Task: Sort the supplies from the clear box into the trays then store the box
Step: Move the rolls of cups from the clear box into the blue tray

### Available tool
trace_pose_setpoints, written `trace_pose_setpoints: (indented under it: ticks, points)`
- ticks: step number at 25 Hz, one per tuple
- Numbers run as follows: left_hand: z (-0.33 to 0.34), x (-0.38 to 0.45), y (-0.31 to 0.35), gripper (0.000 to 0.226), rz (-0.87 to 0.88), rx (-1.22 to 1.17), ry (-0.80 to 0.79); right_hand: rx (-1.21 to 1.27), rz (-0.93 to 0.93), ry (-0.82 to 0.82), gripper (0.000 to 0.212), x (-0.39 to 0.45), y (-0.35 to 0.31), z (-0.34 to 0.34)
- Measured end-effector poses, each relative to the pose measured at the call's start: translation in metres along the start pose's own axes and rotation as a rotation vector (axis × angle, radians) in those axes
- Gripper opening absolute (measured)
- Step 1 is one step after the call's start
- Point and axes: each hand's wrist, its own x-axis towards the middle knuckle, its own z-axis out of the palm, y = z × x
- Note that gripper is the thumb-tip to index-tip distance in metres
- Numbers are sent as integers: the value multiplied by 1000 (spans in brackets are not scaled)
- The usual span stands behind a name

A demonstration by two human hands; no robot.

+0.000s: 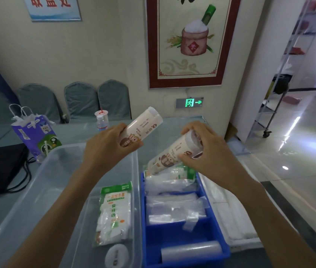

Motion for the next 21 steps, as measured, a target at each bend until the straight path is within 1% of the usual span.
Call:
trace_pose_setpoints:
  ticks: [5, 9, 14, 17, 21]
  points:
    - [32, -5, 80, 62, 42, 0, -39, -44, 44, 98, 51, -41, 62, -44]
    - [65, -18, 125, 60, 15, -25, -82, -106, 90, 127, 51, -71, 109, -59]
    - [101, -34, 145, 57, -57, -37, -175, -82, 185, 100, 55, -94, 149, -50]
    - [126, -37, 146, 55, -111, -53, -231, -75, 229, 84, 56, -99, 170, -37]
    - [158, -36, 136, 58, -159, -118, -248, -62, 277, 97, 54, -96, 186, -23]
